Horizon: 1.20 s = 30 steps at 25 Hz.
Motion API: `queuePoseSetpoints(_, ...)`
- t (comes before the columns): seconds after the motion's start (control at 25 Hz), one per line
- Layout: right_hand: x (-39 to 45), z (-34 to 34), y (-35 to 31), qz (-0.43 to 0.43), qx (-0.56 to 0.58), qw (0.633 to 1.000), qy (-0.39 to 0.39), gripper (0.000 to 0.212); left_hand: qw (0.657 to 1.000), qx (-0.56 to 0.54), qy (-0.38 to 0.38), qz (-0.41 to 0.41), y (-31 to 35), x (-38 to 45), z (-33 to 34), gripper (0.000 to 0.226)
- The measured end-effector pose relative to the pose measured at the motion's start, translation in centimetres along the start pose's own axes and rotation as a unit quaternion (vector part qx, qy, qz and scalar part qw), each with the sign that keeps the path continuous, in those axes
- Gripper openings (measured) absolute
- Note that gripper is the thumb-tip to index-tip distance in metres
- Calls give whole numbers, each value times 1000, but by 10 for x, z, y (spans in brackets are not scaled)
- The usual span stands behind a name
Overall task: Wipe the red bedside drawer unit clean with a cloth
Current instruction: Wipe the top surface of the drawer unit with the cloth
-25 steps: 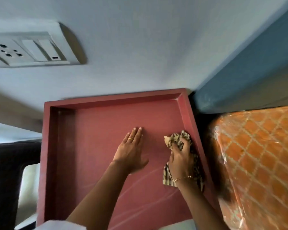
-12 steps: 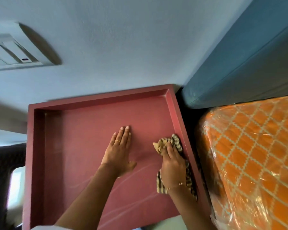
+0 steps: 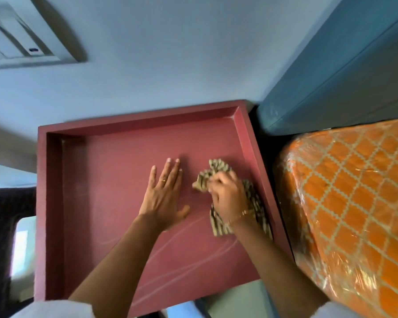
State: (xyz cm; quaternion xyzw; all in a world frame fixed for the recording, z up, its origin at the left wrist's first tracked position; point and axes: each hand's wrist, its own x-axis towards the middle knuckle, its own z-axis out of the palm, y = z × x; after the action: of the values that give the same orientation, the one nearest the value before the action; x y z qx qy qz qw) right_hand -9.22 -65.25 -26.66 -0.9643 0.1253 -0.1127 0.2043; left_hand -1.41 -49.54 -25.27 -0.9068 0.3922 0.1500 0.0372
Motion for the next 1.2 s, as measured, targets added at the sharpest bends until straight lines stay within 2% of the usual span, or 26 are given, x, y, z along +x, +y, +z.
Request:
queuePoseSetpoints(0.08,-48,-13,2,12,-1,1000,-24,17,999,-32,-2,-18,-7,-15,5,93)
queuePoseSetpoints(0.16,-60,-17,6,68,-10,997,-22,22,999,-37,-12,-23,-16,-32,10,90)
queuePoseSetpoints(0.24,-27,-9,2,147,-16,989,20,31,999,-27,-9,-15,-24,-44,13,88)
queuePoseSetpoints(0.32,22,2,-12,187,-3,982,29,43,1000,-25,8,-11,-32,-54,14,85)
queuePoseSetpoints(0.4,39,14,-30,168,-2,986,-9,39,999,-26,18,-6,-38,-61,15,85)
queuePoseSetpoints(0.56,-39,10,-49,50,1,996,-75,21,999,-35,-26,-1,-42,-76,22,89)
queuePoseSetpoints(0.64,-54,-1,-39,76,12,994,-76,20,998,-40,-50,-8,-43,-79,23,95)
queuePoseSetpoints(0.76,-1,4,-26,199,9,980,-23,18,999,-33,-36,-4,-45,-78,27,100)
queuePoseSetpoints(0.84,31,15,-40,225,0,974,-15,16,999,-32,-31,0,-44,-77,25,101)
queuePoseSetpoints(0.92,20,29,-68,149,2,989,-14,15,998,-38,-41,3,-42,-77,24,102)
queuePoseSetpoints(1.0,-25,29,-84,43,5,997,-59,14,997,-42,-65,0,-43,-77,21,102)
queuePoseSetpoints(1.08,-62,16,-74,-5,11,996,-88,14,998,-28,-51,-5,-46,-78,22,103)
queuePoseSetpoints(1.12,-60,10,-64,12,12,996,-83,16,999,-26,-24,-3,-46,-78,21,105)
queuePoseSetpoints(1.2,-30,10,-50,110,-8,992,-58,18,1000,-17,-10,14,-49,-78,19,111)
